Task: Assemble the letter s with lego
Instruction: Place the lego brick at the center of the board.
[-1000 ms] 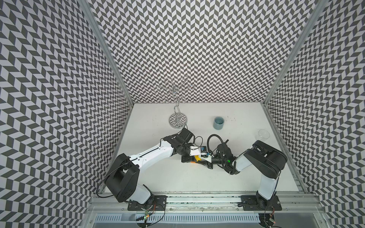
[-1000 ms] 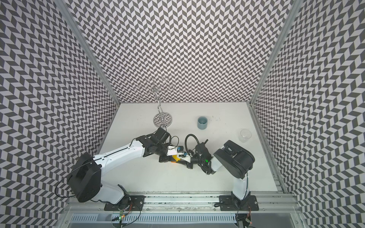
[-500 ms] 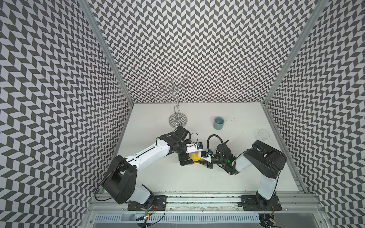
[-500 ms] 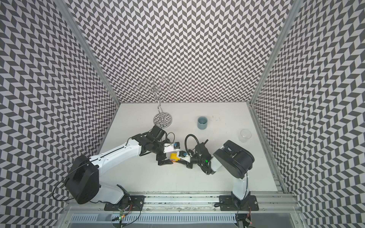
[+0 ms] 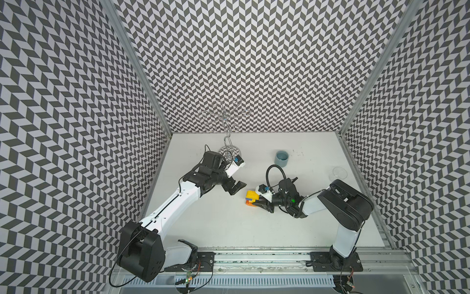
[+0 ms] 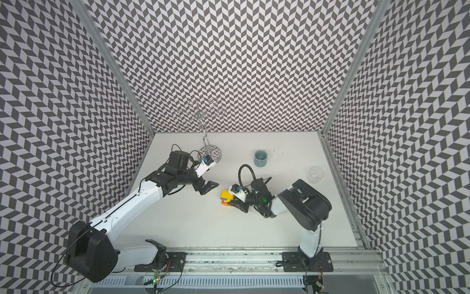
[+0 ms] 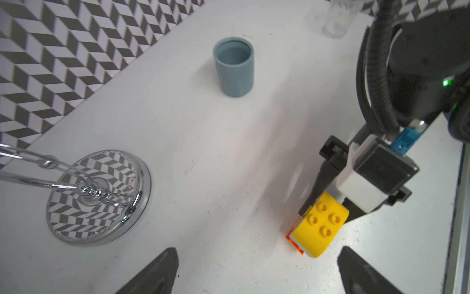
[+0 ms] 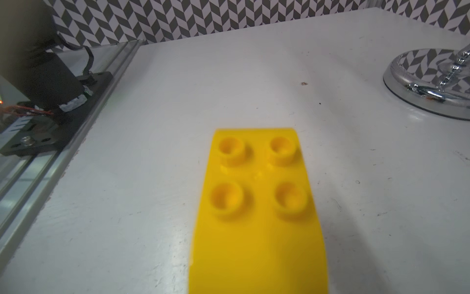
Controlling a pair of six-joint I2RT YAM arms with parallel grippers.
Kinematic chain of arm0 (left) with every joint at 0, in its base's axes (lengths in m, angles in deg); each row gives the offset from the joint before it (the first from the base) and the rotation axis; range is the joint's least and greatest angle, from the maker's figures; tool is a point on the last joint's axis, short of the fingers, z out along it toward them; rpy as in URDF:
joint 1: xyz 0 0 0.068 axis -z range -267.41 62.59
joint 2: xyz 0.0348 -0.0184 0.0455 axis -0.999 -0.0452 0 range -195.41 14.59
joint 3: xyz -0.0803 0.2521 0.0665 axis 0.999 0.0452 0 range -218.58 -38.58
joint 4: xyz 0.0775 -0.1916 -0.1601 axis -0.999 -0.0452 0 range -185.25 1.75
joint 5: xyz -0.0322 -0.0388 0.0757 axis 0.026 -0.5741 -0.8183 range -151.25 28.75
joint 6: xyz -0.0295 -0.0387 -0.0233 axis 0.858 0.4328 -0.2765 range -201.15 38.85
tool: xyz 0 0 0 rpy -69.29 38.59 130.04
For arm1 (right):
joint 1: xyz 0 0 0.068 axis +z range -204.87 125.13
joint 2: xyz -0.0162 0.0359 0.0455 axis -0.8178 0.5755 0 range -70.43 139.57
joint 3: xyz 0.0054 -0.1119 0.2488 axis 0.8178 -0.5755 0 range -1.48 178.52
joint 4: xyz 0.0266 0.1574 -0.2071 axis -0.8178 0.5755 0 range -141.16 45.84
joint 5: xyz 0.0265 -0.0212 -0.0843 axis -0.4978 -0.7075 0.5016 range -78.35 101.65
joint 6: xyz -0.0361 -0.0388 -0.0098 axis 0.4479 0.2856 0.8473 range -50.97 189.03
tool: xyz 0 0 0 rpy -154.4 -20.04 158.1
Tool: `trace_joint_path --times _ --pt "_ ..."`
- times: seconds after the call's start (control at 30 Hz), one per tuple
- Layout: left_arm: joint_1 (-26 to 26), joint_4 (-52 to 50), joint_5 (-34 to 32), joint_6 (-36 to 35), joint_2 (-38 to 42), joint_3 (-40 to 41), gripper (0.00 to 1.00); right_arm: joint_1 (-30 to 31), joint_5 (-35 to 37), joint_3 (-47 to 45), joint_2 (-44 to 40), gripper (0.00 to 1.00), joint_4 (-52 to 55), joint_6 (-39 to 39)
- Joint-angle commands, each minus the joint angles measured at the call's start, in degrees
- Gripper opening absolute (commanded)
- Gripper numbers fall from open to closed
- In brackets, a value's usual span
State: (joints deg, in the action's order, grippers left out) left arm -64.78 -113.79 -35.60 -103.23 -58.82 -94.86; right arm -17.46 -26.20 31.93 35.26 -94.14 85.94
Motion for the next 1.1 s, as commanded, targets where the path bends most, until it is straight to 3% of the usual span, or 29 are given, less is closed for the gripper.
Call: trace_joint_path --times 0.0,0.2,0.33,0.7,1.07 --pt "-1.2 6.3 -1.4 11.8 2.5 1.0 1.0 -0.6 -2.6 1.2 -2.0 0.21 5.1 -6.3" --pt "-4.1 7.1 -7.3 24.4 4.5 1.7 0.99 -1.6 -4.3 5.2 -4.5 0.22 13.6 -13.5" --pt "-5.6 5.9 -6.3 31.2 4.8 1.4 1.0 -1.8 -4.4 7.9 -5.1 0.22 19.8 -18.4" --pt "-7.2 1.4 -5.2 36.9 8.6 2.7 1.0 -2.2 -8.7 9.6 -5.1 0.22 24.6 -29.6" --pt "-7.5 -0.5 -2.6 41.3 10.3 3.8 1.0 -3.4 -16.7 17.1 3.1 0.22 30.7 -39.7"
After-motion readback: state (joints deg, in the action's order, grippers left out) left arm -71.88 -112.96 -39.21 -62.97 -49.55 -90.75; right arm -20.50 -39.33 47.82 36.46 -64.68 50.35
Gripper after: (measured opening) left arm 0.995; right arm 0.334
